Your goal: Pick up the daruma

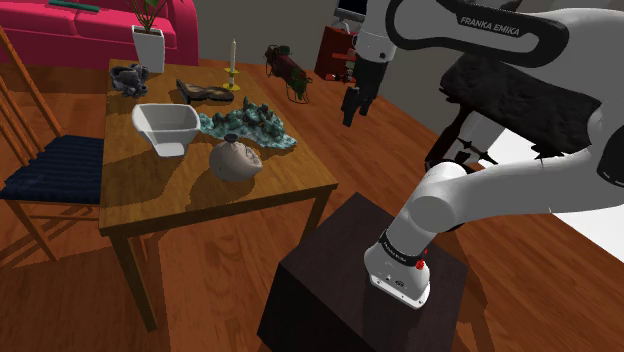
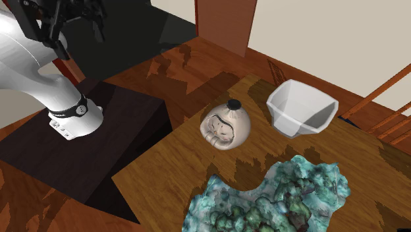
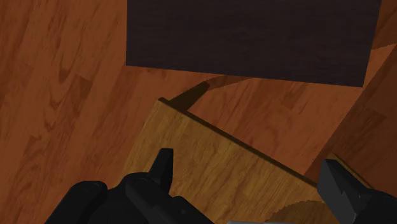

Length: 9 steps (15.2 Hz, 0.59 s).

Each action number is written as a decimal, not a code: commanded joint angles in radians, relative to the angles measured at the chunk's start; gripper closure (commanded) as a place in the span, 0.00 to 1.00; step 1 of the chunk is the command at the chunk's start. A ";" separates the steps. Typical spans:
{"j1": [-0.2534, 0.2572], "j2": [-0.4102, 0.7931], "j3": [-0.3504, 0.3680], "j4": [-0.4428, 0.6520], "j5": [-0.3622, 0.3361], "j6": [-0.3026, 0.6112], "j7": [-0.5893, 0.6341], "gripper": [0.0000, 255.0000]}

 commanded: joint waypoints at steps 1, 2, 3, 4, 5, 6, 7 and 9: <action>0.000 0.000 0.000 0.000 0.000 0.000 0.000 0.00; 0.001 0.034 0.009 0.006 0.007 0.028 0.013 0.00; 0.002 0.069 0.017 0.012 0.013 0.056 0.025 0.00; 0.003 0.105 0.026 0.021 0.019 0.083 0.037 0.00; 0.004 0.142 0.034 0.031 0.024 0.109 0.049 0.00; 0.005 0.179 0.042 0.042 0.029 0.134 0.061 0.00; 0.005 0.216 0.050 0.054 0.033 0.158 0.073 0.00; 0.005 0.292 0.066 0.083 0.038 0.204 0.097 0.00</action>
